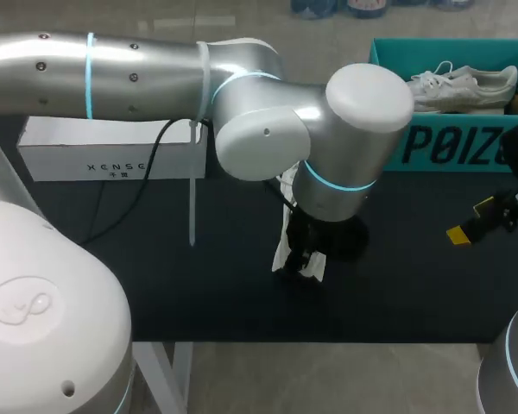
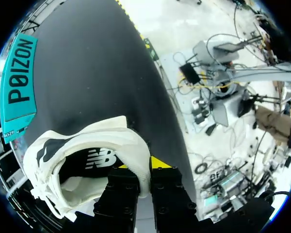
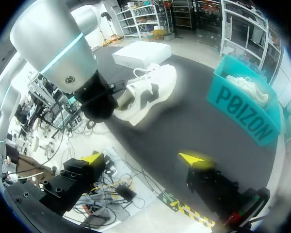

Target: Take the shoe out of the shoebox, open the shoe tongue, remove and reinsert the insole, then place the shoe into the shoebox

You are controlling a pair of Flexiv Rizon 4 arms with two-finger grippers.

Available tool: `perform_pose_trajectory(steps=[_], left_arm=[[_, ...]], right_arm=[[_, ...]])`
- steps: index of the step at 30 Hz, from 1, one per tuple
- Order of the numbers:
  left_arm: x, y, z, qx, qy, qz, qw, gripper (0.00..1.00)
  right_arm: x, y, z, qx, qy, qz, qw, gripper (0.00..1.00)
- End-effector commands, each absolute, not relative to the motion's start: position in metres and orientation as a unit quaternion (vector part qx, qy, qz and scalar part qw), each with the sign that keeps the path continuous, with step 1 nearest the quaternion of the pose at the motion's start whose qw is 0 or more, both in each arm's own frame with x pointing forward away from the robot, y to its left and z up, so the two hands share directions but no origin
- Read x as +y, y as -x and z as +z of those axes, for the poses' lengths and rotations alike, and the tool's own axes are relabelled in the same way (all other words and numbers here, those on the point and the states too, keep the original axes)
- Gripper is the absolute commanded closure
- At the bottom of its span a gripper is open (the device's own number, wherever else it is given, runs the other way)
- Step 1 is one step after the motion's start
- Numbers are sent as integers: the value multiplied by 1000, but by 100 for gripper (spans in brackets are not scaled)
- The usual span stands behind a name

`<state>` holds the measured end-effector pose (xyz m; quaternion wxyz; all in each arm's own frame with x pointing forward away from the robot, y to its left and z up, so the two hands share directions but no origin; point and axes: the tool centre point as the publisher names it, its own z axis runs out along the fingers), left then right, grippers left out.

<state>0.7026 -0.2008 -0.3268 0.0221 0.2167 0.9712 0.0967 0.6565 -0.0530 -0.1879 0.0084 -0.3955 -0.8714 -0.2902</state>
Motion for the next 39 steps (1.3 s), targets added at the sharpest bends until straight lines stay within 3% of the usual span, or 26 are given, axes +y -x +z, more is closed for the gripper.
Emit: perform_pose_trajectory(steps=[1, 30, 39], left_arm=[[-161, -713, -308, 915, -382, 124, 37, 100], [-161, -713, -308, 915, -382, 124, 37, 100], [-75, -785, -258, 842, -510, 169, 42, 100]], right_arm=[[-53, -655, -189, -871, 396, -290, 7, 0], [-53, -655, -189, -871, 396, -290, 7, 0], [-53, -655, -189, -871, 396, -290, 7, 0]])
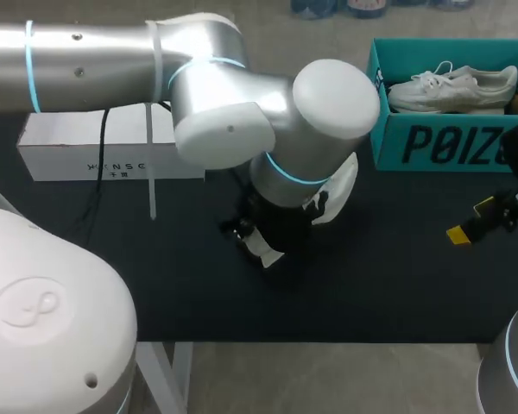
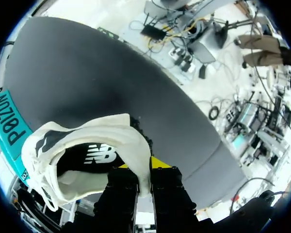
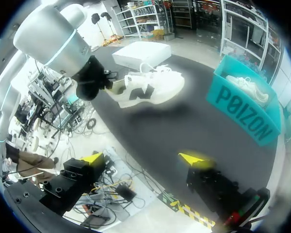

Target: Take the shoe out of the shoebox, open the shoe tongue, remove and reinsert the insole, then place the shoe into the shoebox

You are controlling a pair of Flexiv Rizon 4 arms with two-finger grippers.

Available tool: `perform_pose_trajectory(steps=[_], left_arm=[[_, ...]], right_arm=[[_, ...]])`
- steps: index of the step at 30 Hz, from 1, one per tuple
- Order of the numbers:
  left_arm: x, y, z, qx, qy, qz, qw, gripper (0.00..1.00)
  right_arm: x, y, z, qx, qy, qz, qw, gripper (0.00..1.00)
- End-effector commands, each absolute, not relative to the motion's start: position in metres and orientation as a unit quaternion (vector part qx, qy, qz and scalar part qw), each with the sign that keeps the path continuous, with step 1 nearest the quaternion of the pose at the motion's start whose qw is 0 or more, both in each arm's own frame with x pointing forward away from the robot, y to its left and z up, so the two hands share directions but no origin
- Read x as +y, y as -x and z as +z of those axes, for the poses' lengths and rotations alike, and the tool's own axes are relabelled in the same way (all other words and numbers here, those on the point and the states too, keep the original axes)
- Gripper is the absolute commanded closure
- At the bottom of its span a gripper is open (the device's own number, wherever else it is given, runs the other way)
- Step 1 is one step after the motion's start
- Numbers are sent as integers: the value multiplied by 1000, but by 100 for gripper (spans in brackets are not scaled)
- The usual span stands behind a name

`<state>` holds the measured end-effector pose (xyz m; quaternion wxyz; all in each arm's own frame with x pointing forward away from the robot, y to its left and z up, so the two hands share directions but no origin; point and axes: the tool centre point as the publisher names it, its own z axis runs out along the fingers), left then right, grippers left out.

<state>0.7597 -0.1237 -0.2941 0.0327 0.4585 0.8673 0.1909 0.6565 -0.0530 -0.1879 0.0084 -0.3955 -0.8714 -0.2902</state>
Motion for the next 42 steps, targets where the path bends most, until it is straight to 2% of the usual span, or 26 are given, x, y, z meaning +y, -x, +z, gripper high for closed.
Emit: perform_pose_trajectory(steps=[1, 11, 18, 42], left_arm=[[-65, -791, -252, 832, -527, 169, 43, 100], [25, -849, -214, 739, -650, 169, 49, 100], [113, -902, -201, 765, -615, 190, 33, 100], [113, -902, -201, 765, -615, 190, 33, 100]], right_arm=[[-53, -655, -189, -871, 396, -290, 7, 0], [-53, -655, -189, -871, 396, -290, 7, 0], [-53, -655, -189, -871, 396, -290, 7, 0], [-53, -655, -189, -871, 396, -290, 7, 0]])
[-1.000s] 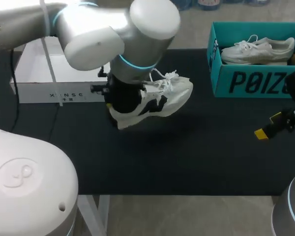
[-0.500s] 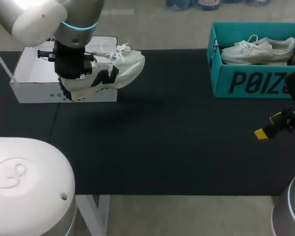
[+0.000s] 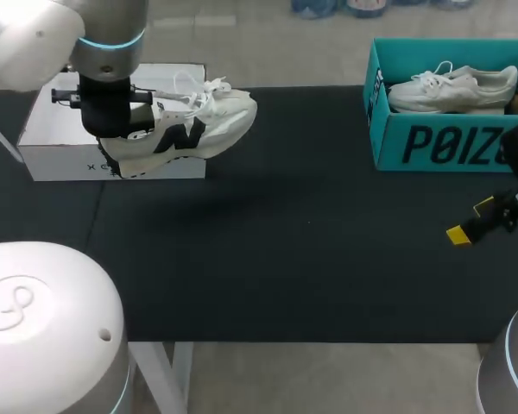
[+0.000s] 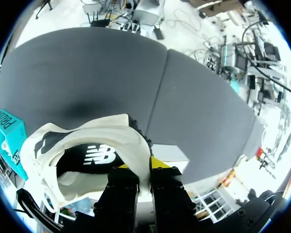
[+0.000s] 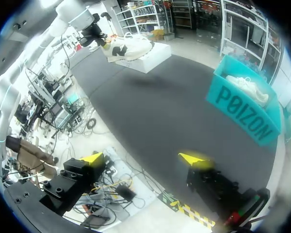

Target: Take the shoe out of the shoebox, open the shoe tongue, remove and reinsert the insole, then place the shoe into the shoebox

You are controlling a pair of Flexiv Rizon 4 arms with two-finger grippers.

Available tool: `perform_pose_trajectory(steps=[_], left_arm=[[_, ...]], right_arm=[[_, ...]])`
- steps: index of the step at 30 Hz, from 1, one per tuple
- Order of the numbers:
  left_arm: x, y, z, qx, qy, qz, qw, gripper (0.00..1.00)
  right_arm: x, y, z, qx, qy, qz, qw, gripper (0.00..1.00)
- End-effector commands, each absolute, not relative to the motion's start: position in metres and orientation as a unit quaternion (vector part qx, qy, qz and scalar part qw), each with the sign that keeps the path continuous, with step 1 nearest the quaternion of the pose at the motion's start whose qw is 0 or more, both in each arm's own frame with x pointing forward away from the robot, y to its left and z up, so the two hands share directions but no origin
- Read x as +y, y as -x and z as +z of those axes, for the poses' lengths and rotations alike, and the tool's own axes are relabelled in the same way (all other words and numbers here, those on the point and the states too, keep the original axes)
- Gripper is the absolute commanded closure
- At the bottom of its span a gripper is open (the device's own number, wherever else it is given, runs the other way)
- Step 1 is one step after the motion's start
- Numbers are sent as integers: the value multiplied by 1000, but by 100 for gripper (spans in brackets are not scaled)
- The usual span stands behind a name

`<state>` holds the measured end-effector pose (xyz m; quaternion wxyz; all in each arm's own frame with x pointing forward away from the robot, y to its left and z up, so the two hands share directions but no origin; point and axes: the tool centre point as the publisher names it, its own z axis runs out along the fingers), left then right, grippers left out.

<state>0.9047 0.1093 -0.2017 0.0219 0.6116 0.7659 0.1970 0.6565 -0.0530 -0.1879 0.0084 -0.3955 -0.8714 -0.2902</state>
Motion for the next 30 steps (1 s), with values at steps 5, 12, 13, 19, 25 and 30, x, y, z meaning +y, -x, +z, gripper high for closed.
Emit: perform_pose_trajectory(steps=[5, 12, 13, 19, 25, 30], left_arm=[[113, -902, -201, 765, -615, 190, 33, 100], [135, -916, -177, 731, -647, 209, 56, 100], [140, -921, -172, 730, -644, 222, 61, 100], [177, -958, -148, 691, -666, 269, 80, 100], [213, -984, -141, 586, -763, 242, 124, 100], [241, -1010, -151, 558, -778, 273, 91, 100]], right_arm=[[-53, -655, -189, -871, 396, -290, 7, 0], [-53, -655, -189, -871, 396, -290, 7, 0], [-53, -655, -189, -871, 396, -290, 7, 0], [-53, -655, -189, -871, 396, -290, 7, 0], [-53, -655, -189, -871, 396, -290, 7, 0], [-53, -655, -189, -871, 396, -290, 7, 0]])
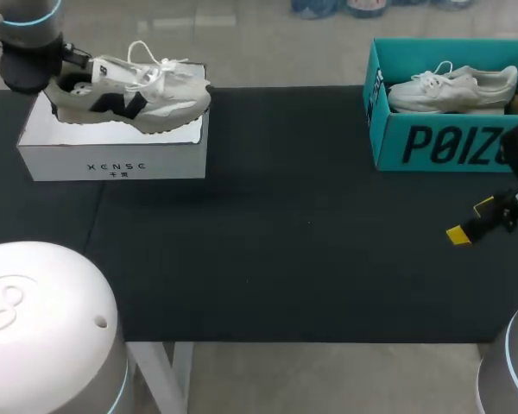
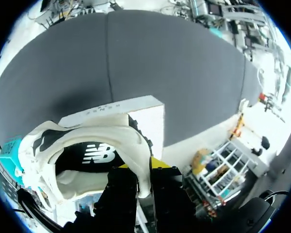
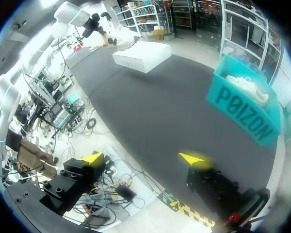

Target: Take the shoe out of the shoebox, open the shoe tongue, remove and reinsert the insole, then place the shoe into the shoebox

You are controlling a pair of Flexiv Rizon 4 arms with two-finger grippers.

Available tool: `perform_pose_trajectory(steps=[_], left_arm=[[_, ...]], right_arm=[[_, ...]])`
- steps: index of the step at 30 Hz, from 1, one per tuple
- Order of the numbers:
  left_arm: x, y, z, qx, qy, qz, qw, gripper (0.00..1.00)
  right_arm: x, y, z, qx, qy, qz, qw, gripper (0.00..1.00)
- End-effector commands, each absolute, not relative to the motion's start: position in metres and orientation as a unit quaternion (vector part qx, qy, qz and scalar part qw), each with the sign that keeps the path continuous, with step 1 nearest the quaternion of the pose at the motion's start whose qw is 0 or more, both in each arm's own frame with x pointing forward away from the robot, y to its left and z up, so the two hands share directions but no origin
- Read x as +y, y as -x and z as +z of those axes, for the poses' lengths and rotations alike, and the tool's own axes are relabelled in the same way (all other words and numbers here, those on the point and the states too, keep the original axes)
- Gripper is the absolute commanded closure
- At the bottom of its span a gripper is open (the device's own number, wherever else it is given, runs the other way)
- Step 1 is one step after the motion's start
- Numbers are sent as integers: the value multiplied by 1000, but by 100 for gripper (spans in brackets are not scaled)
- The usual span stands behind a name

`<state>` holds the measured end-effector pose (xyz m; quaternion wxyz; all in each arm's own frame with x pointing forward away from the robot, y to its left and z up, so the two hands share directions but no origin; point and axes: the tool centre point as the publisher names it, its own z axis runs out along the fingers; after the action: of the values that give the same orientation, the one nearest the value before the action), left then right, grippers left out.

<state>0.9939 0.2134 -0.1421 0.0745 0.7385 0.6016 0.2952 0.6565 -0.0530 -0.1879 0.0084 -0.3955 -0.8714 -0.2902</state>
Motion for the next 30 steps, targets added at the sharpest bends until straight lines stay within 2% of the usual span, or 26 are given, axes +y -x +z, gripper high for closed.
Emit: perform_pose_trajectory(steps=[1, 8, 18, 30], left_arm=[[243, -1014, -152, 560, -776, 276, 87, 100], [267, -1048, -162, 606, -750, 257, 59, 100], [268, -1078, -178, 659, -717, 225, 28, 100], [269, -1089, -223, 650, -732, 205, 17, 100]], right_arm=[[-53, -655, -189, -871, 396, -290, 7, 0], [-53, -655, -189, -871, 396, -290, 7, 0], [-53, -655, -189, -871, 396, -290, 7, 0], [-53, -655, -189, -871, 396, -290, 7, 0]])
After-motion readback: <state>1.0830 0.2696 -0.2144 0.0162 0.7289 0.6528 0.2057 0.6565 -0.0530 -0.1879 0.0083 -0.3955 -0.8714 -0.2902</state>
